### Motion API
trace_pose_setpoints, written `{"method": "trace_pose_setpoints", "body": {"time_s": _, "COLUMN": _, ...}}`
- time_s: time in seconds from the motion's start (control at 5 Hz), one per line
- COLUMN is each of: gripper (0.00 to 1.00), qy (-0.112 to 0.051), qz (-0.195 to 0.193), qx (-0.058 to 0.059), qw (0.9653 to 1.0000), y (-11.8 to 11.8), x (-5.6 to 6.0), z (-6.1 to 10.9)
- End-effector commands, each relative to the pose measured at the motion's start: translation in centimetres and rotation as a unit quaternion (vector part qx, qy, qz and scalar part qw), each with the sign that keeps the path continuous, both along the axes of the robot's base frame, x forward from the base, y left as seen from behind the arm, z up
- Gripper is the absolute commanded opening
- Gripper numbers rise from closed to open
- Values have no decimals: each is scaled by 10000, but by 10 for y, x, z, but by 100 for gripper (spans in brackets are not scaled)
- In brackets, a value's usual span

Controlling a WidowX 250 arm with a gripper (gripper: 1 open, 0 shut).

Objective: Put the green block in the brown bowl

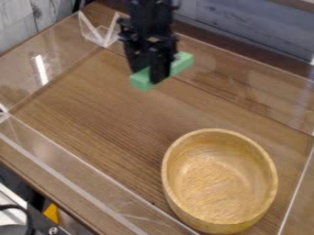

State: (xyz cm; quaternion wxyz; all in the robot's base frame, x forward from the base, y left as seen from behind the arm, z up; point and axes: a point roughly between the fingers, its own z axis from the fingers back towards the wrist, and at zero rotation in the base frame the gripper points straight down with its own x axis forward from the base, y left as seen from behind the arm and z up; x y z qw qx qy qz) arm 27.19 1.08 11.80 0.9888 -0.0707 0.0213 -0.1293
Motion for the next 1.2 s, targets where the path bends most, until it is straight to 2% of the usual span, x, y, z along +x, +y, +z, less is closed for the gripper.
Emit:
{"method": "trace_pose_setpoints", "body": {"time_s": 0.0, "gripper": 0, "qy": -107, "qz": -312, "qx": -45, "qw": 9994, "y": -50, "x": -19, "z": 11}}
{"method": "trace_pose_setpoints", "body": {"time_s": 0.2, "gripper": 0, "qy": 3, "qz": -751, "qx": -47, "qw": 9972, "y": -101, "x": -42, "z": 4}}
{"method": "trace_pose_setpoints", "body": {"time_s": 0.4, "gripper": 0, "qy": 84, "qz": -1497, "qx": 5, "qw": 9887, "y": -152, "x": -65, "z": -8}}
{"method": "trace_pose_setpoints", "body": {"time_s": 0.6, "gripper": 0, "qy": 86, "qz": -2032, "qx": 34, "qw": 9791, "y": -162, "x": -78, "z": -10}}
{"method": "trace_pose_setpoints", "body": {"time_s": 0.8, "gripper": 0, "qy": -21, "qz": -2334, "qx": 9, "qw": 9724, "y": -154, "x": -80, "z": -1}}
{"method": "trace_pose_setpoints", "body": {"time_s": 1.0, "gripper": 0, "qy": -68, "qz": -2384, "qx": -3, "qw": 9712, "y": -149, "x": -80, "z": 6}}
